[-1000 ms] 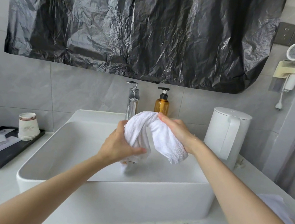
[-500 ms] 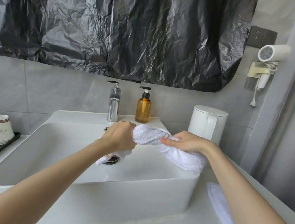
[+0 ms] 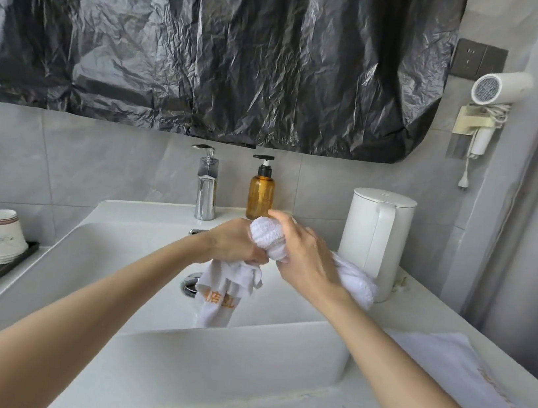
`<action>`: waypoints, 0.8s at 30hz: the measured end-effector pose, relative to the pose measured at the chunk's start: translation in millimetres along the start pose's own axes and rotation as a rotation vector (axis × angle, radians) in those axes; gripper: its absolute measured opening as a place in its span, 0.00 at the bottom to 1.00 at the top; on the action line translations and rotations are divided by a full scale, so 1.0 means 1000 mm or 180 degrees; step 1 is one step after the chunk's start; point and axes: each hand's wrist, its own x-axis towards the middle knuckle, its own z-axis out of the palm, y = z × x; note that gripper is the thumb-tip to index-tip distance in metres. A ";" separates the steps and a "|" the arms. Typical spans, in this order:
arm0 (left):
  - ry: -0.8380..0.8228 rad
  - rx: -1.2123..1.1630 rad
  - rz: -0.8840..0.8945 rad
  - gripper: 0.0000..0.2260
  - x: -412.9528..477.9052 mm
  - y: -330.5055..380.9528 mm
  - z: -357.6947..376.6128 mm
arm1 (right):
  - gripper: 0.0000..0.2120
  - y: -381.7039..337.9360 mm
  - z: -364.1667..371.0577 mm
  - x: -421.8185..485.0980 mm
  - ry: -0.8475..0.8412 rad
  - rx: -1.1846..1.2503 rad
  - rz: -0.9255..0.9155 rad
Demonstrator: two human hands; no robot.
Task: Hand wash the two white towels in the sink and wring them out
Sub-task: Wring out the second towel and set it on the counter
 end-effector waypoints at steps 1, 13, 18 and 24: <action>0.0097 0.0550 0.0006 0.05 0.000 -0.001 -0.002 | 0.29 0.002 -0.005 0.003 -0.0088 -0.0099 -0.0042; 0.1006 0.3392 0.1025 0.14 0.002 -0.042 0.017 | 0.11 -0.004 -0.008 0.014 -0.2643 0.1235 0.1046; 0.1006 0.2762 0.1049 0.13 0.007 -0.052 0.015 | 0.09 0.001 0.003 0.016 -0.2527 0.1404 0.0994; -0.0447 -0.0549 0.0229 0.14 -0.010 -0.058 -0.001 | 0.09 0.012 0.012 0.019 -0.1302 0.0800 0.0677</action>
